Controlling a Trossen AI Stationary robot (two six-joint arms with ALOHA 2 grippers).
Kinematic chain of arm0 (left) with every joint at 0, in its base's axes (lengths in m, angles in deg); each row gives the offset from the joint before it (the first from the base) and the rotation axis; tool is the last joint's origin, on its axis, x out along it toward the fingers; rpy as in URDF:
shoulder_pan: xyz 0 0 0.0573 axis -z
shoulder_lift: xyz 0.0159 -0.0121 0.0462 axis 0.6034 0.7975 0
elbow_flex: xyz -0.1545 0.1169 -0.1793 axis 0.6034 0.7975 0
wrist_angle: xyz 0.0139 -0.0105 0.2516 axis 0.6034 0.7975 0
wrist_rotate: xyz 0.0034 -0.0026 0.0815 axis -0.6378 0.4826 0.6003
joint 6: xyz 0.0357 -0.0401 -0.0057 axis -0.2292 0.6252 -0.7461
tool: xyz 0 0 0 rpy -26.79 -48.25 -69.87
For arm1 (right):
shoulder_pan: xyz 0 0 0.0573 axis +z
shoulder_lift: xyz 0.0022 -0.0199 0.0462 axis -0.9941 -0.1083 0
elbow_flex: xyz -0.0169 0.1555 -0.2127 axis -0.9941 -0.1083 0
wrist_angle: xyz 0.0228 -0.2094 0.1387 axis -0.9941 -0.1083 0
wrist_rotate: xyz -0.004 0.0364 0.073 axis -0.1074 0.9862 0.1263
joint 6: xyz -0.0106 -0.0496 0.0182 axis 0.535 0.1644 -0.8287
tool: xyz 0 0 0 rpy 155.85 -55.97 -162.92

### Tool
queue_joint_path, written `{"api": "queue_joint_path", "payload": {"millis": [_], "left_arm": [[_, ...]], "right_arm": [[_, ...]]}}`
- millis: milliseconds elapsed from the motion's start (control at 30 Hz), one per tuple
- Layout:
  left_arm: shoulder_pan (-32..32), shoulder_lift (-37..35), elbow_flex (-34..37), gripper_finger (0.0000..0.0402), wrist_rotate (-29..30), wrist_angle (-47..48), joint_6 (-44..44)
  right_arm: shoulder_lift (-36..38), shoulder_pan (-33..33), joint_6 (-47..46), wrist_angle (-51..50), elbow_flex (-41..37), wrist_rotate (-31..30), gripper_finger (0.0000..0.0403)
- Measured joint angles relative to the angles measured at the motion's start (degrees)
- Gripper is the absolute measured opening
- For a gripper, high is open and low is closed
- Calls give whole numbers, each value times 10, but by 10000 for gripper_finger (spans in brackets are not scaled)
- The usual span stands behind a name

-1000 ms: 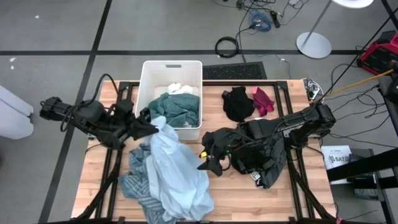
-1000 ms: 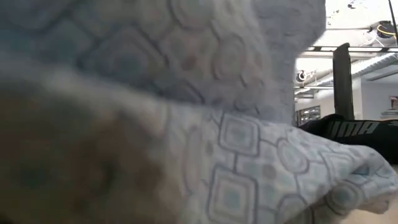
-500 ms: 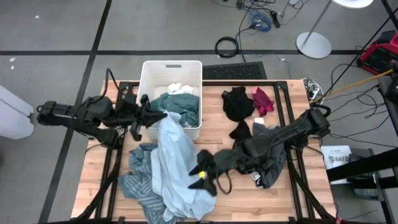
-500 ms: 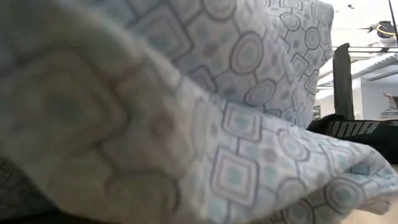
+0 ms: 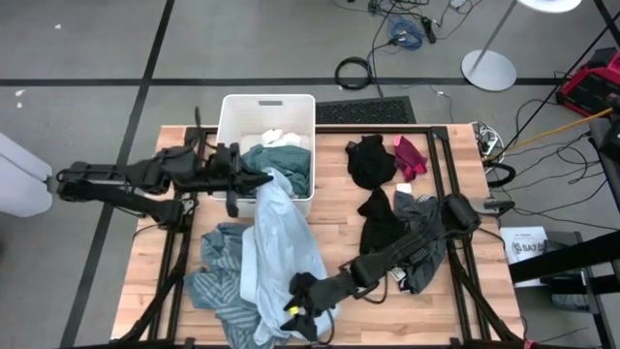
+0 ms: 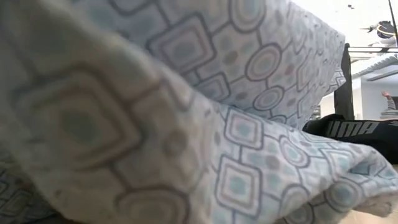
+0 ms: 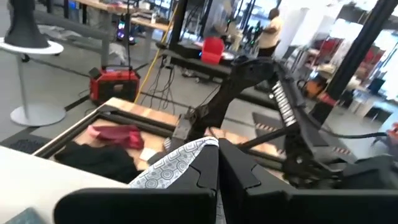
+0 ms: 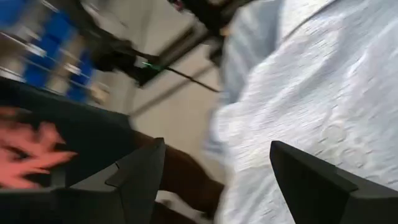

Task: Sort clothes
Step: Put the gray and white shirt into the white laundry organizer

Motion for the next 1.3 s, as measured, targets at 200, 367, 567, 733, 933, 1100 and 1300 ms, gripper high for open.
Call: {"api": "queue_joint_path", "payload": {"millis": [200,367,567,733,933,1100,1300], "left_arm": [[-1,33,0,4,-3,19,-16],[-1,42,0,4,-8,16,-17],[-1,42,0,4,-1,16,-58],[-1,42,0,4,-4,19,-71],[-1,42,0,5,-12,36,-75],[-1,42,0,5,-16,37,-73],[-1,42,0,5,-16,38,-73]], "right_arm": [[-58,-18,110,-109,97,-15,279],[-58,-28,163,-164,110,2,279],[-73,-28,114,-171,111,5,279],[-93,-18,90,-124,110,15,279],[-103,-5,75,-158,111,5,257],[-103,-9,36,-229,111,-28,185],[-100,-18,-15,-248,110,6,28]]}}
